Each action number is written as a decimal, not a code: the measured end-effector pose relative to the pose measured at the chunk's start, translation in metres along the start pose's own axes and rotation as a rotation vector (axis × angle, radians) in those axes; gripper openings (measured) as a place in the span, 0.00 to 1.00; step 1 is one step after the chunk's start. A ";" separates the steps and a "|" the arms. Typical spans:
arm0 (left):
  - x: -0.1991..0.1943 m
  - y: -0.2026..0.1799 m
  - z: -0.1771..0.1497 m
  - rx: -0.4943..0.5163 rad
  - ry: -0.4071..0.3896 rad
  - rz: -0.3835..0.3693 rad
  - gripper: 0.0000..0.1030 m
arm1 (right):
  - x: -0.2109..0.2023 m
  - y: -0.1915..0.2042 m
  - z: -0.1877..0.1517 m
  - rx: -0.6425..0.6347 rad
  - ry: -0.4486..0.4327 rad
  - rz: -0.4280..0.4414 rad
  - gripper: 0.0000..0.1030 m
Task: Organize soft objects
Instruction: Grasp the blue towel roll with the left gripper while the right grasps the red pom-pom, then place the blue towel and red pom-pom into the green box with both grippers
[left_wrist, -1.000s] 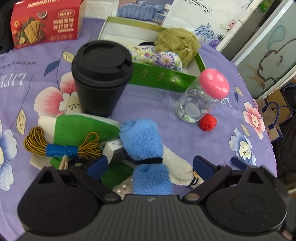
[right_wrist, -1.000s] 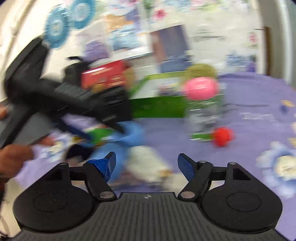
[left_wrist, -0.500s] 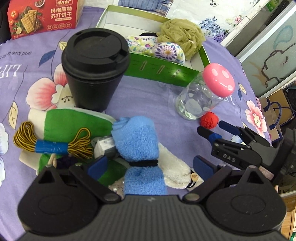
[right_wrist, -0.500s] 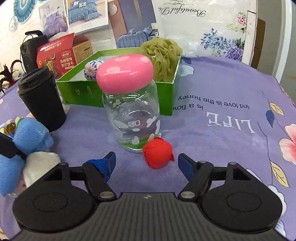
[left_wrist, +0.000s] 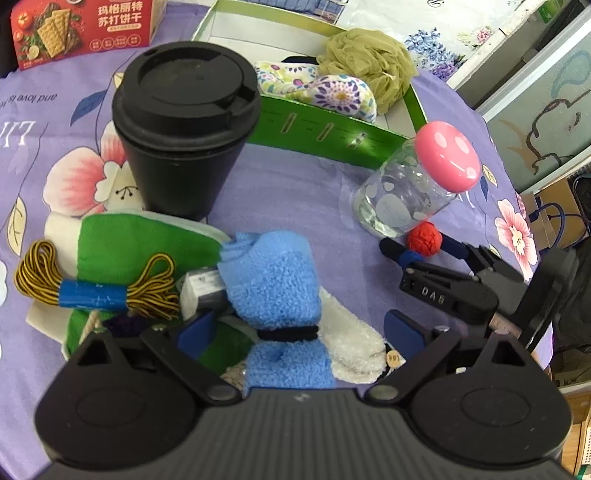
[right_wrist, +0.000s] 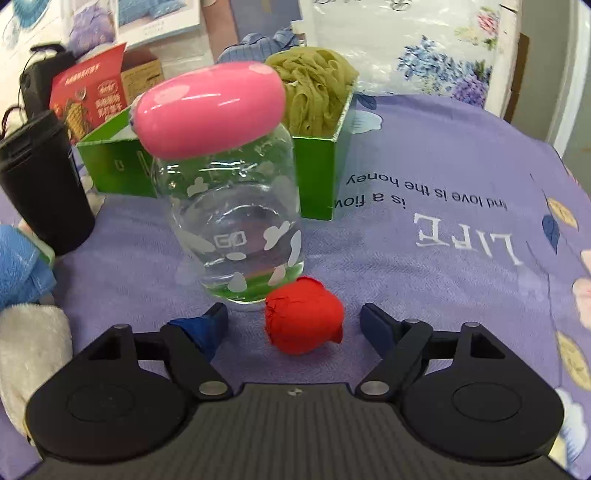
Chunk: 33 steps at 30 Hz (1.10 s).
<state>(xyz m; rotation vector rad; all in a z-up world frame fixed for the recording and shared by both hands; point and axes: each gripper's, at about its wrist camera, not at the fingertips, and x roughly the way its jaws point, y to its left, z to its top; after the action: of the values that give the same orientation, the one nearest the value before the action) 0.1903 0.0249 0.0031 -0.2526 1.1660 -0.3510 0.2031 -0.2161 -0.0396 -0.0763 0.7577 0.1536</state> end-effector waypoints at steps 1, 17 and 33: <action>0.001 0.000 0.001 -0.002 0.004 0.003 0.93 | -0.001 0.002 -0.005 -0.004 -0.025 -0.013 0.65; -0.063 0.030 -0.007 -0.071 -0.111 -0.066 0.22 | -0.058 -0.009 -0.017 0.046 -0.123 0.043 0.10; -0.079 -0.002 0.164 0.009 -0.299 0.073 0.22 | -0.071 0.051 0.169 -0.166 -0.355 0.188 0.11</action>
<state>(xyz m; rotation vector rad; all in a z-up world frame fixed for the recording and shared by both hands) 0.3147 0.0568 0.1323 -0.2448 0.8766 -0.2450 0.2581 -0.1526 0.1307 -0.1320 0.3954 0.3984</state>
